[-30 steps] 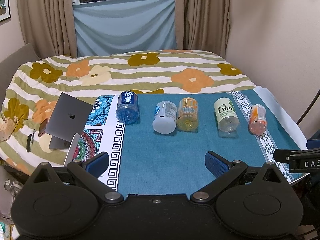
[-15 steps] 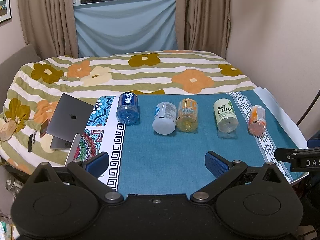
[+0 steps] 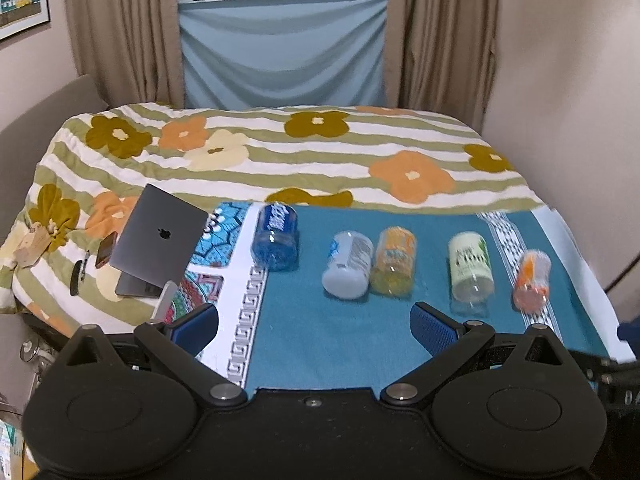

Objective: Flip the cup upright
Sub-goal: 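Move the left tool to the blue cup lying on its side and close on it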

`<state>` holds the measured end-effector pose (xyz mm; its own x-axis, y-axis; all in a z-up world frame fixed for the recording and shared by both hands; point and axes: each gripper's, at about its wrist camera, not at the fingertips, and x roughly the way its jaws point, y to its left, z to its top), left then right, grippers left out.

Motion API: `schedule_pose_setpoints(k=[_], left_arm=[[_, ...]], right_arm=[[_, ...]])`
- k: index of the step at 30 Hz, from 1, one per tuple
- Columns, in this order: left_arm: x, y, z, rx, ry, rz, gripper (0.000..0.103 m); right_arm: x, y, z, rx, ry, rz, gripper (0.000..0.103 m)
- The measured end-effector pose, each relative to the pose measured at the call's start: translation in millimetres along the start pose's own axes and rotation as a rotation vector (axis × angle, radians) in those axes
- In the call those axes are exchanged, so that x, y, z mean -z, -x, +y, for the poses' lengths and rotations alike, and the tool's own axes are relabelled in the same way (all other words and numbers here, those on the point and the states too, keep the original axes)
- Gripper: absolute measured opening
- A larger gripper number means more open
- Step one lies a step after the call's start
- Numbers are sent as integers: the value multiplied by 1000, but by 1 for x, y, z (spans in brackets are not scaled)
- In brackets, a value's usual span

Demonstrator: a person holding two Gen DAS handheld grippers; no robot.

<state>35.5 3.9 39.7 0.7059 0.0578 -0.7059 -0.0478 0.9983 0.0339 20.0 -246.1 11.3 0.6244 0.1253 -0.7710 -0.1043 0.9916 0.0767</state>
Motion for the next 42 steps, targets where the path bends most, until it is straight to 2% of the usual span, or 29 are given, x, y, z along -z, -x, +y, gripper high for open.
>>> schedule_pose_setpoints(k=[4, 8, 15, 23, 27, 33, 38, 42], left_arm=[[-20, -17, 8, -12, 9, 12, 103], [-38, -42, 20, -10, 6, 35, 103], [-73, -110, 40, -8, -17, 106, 103], [-100, -192, 56, 10, -58, 211, 103], [-107, -232, 61, 40, -75, 268, 103], [-108, -276, 67, 95, -71, 348, 100], [-105, -305, 69, 129, -57, 425, 91], [-101, -320, 70, 150, -50, 471, 88]], right_arm=[[-4, -12, -2, -19, 35, -25, 103], [-7, -25, -2, -38, 31, -12, 103], [-12, -48, 4, -64, -5, 9, 103], [-29, -82, 5, 26, -162, 82, 103], [-35, -97, 12, 92, -154, 97, 103], [-38, -119, 20, 114, -198, 128, 103], [-44, -132, 26, 128, -206, 133, 103], [-46, -140, 28, 135, -221, 140, 103]])
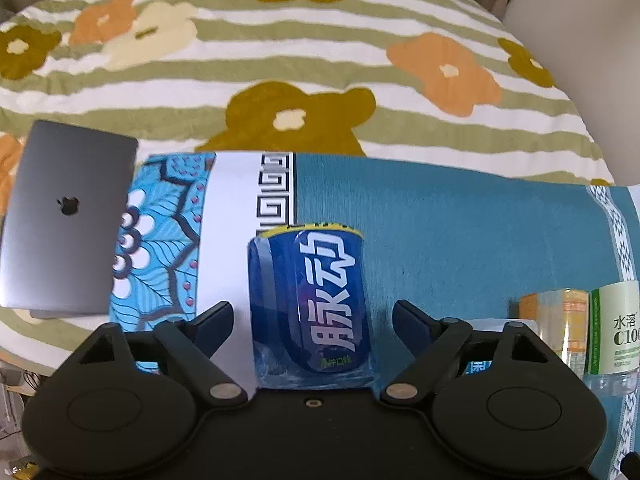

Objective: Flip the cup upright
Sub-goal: 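Move the left tool to the blue cup lying on its side and close on it, then lift the blue cup off the cloth with the left tool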

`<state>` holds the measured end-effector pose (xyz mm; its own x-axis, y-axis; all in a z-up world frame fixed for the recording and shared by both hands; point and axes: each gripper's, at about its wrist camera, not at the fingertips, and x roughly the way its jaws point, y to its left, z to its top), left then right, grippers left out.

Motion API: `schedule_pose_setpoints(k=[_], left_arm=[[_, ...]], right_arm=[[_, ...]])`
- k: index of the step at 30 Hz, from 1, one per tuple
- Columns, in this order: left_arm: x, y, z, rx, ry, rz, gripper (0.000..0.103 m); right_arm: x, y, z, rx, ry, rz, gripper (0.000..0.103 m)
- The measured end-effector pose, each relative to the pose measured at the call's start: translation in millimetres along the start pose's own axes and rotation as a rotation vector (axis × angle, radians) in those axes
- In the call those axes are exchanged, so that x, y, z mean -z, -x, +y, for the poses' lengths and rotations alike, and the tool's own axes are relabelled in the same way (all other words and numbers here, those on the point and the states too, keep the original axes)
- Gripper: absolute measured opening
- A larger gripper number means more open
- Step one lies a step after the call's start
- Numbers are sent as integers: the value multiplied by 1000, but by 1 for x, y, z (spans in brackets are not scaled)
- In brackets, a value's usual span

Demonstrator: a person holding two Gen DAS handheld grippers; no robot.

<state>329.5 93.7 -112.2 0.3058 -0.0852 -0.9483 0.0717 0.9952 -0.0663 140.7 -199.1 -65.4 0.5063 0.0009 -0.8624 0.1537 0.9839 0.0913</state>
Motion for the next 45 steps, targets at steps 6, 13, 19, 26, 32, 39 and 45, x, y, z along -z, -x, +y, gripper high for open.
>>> schedule_pose_setpoints(k=[6, 13, 19, 26, 32, 39, 45], left_arm=[[-1, -10, 5, 28, 13, 36, 75], [-1, -11, 6, 40, 15, 53, 66], [9, 10, 5, 41, 32, 25, 66], [35, 50, -4, 42, 57, -23, 66], [69, 84, -32, 58, 76, -57, 66], [123, 101, -81, 87, 92, -53, 66], [162, 86, -124, 107, 93, -18, 66]], right_arm=[[-3, -9, 5, 3, -19, 11, 103], [-8, -11, 11, 2, -14, -1, 103], [-12, -7, 14, -19, 6, -20, 103], [-10, 8, 13, -67, 39, -51, 103], [-3, 28, 0, -114, 78, -79, 103], [17, 51, -28, -161, 127, -93, 103], [37, 63, -54, -194, 153, -101, 103]])
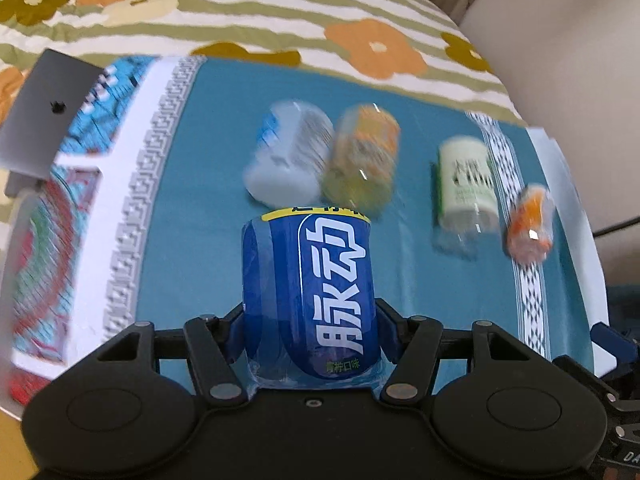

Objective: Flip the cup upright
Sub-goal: 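Lift the blue cup off the cloth with the left tool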

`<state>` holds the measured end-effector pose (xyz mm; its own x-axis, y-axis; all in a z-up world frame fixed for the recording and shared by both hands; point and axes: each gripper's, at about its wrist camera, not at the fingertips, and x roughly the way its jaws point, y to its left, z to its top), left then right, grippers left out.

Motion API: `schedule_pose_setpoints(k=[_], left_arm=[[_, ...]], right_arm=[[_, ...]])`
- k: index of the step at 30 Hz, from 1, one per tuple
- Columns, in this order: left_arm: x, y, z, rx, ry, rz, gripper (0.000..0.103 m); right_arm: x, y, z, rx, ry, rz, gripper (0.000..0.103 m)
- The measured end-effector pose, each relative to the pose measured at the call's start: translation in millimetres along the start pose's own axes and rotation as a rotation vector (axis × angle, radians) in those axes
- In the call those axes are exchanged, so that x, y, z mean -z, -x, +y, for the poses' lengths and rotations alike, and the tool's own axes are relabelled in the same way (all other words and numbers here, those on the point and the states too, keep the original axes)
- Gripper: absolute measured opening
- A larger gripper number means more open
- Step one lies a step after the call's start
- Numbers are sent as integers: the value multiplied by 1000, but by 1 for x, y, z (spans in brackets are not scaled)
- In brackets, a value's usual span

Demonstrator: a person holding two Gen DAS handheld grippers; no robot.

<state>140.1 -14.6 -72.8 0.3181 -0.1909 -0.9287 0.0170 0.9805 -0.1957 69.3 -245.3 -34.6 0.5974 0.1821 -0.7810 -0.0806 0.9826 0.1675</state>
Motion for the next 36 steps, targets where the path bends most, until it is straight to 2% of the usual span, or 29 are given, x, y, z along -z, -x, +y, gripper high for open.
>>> schedule_pose_setpoints(k=[10, 21, 25, 26, 31, 36], left_arm=[[31, -47, -34, -29, -42, 45, 66], [39, -58, -41, -53, -75, 51, 67], [40, -57, -44, -54, -83, 40, 86], [40, -57, -44, -56, -86, 37, 88], [42, -51, -47, -59, -91, 27, 89], [47, -29, -46, -52, -55, -6, 91]], right_arm=[[40, -8, -26, -16, 12, 76, 103], [58, -6, -46, -14, -33, 75, 103], [61, -2, -47, -12, -37, 68, 103], [61, -1, -47, -11, -39, 66, 103], [62, 2, -49, -8, -44, 62, 103], [59, 8, -49, -14, -32, 49, 103]])
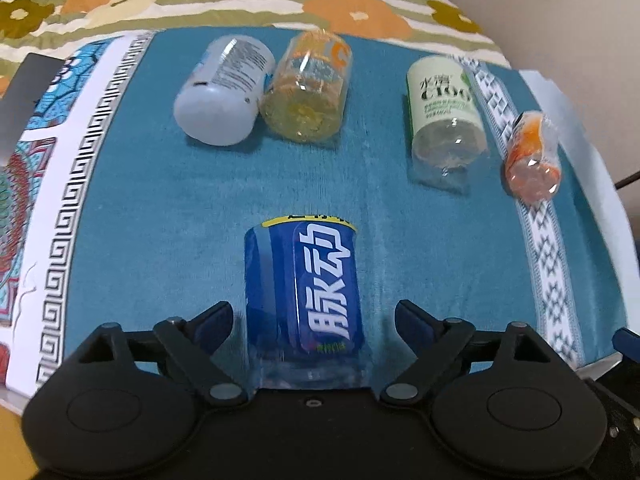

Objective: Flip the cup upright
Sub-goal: 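Lift the blue cup off the cloth with the left tool, then close the right tool on the blue cup while the left tool releases it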

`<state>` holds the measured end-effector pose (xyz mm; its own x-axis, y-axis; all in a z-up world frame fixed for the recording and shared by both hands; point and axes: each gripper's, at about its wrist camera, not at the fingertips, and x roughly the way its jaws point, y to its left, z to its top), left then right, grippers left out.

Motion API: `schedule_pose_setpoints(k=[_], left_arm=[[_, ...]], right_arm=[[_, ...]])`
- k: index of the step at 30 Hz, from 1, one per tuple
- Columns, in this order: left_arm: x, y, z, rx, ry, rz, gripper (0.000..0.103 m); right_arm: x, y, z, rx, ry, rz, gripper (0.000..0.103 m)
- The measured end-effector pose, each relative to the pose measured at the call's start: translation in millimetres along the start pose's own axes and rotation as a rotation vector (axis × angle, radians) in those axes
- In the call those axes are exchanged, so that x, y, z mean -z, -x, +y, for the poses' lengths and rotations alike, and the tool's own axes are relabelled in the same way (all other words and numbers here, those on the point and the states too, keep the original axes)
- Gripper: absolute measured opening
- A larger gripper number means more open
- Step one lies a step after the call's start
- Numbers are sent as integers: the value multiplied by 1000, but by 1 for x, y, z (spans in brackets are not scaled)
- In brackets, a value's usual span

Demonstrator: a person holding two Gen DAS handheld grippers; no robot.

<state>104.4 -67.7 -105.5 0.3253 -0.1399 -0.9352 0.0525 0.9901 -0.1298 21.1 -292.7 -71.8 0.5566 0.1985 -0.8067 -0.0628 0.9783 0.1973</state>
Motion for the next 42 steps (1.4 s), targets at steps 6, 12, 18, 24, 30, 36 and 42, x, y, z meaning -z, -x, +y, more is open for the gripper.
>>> schedule_pose_setpoints(k=[6, 12, 18, 24, 30, 36, 42], left_arm=[[16, 53, 4, -3, 33, -98, 102], [38, 89, 33, -54, 71, -161, 103], [51, 91, 72, -74, 97, -167, 103], [62, 85, 108, -41, 140, -147, 103], [66, 72, 139, -10, 181, -101, 103], [62, 64, 156, 15, 202, -82, 103], [58, 59, 160, 36, 199, -73, 103]], right_arm=[[-26, 15, 3, -41, 36, -17, 103], [-67, 12, 26, -88, 84, 25, 103], [-94, -24, 63, -198, 76, 143, 103], [-106, -82, 99, -248, 26, 316, 103], [-111, -133, 117, -248, -32, 442, 103], [-111, -162, 120, -240, -86, 532, 94], [-109, -174, 115, -255, -140, 575, 78]])
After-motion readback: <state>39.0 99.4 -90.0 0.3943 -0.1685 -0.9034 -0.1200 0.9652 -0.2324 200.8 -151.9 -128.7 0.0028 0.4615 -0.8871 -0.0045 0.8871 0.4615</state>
